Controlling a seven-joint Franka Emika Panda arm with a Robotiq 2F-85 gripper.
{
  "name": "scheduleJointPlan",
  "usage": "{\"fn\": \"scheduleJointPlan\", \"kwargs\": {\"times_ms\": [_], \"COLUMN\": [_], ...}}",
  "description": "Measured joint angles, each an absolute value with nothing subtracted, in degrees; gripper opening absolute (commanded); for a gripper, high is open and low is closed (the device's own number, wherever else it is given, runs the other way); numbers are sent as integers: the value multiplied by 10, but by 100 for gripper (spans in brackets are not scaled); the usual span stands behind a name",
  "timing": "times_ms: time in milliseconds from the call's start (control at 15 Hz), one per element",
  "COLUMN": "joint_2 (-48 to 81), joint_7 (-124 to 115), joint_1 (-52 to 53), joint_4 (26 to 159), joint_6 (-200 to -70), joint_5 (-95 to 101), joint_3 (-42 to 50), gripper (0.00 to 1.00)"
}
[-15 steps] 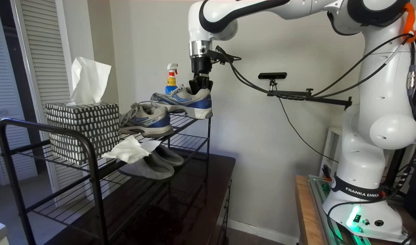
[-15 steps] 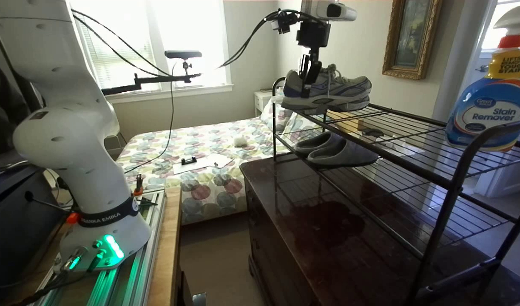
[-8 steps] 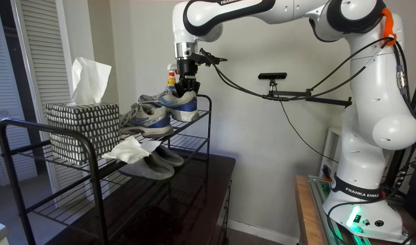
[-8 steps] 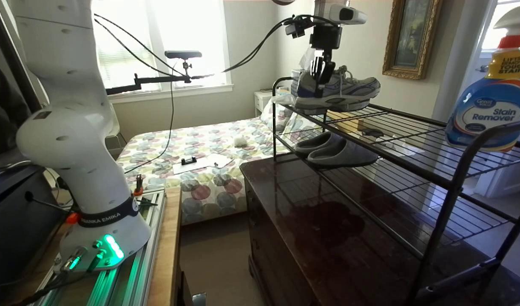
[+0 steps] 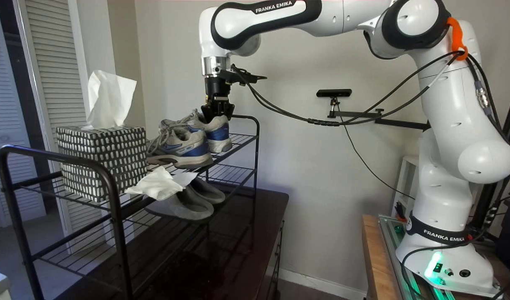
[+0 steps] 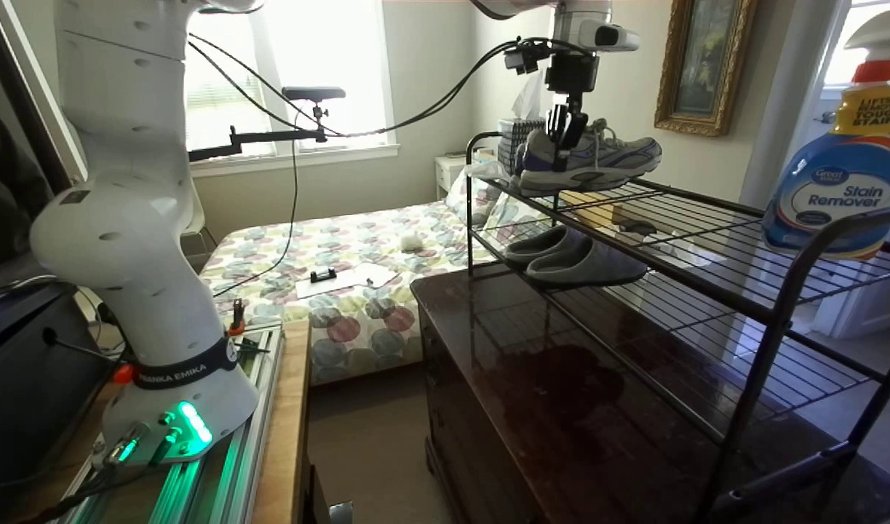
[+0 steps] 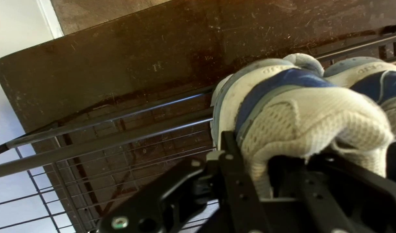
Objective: Put the right shoe next to the left one
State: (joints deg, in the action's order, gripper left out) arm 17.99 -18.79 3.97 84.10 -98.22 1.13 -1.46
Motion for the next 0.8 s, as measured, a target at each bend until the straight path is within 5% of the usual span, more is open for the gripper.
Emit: {"fn": "scheduleJointPlan", "kwargs": {"times_ms": [800], "joint_2": [220], "joint_7": [-169], "joint_1": [39], "joint_4": [793], "joint_6": [-954], "joint_5": [11], "joint_3": [-10], "gripper": [4]}}
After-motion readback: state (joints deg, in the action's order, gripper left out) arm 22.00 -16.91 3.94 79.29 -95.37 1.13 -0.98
